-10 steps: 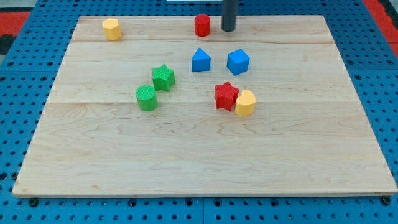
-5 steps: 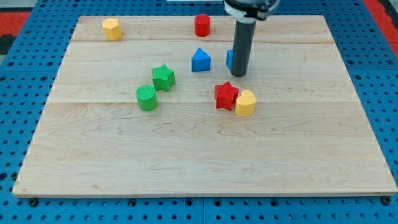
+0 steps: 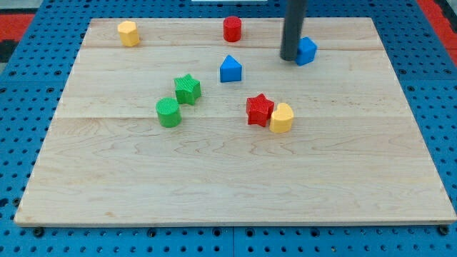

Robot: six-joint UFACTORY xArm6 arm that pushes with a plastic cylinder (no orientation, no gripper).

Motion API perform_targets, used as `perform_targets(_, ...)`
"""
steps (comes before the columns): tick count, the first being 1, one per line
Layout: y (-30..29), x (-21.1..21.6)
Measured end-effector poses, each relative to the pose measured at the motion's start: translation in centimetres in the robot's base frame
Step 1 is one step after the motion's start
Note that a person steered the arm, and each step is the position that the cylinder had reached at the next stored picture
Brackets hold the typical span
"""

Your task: Move the blue cube to the top right

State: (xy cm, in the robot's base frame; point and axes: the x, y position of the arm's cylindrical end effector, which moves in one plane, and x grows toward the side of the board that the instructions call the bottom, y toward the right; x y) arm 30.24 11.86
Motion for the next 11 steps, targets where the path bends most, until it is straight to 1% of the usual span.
perform_targets(1,-0.5,2.3)
perform_targets(2,1.8,-0.4)
perform_targets(3,4.3,-4.1)
perform_targets(4,4.4,-3.7)
perform_targets(5,6.5,-0.7)
perform_targets(6,6.1,0.2)
perform_targets(9,-1.4,0.3)
perform_targets(11,-4.7,0.5)
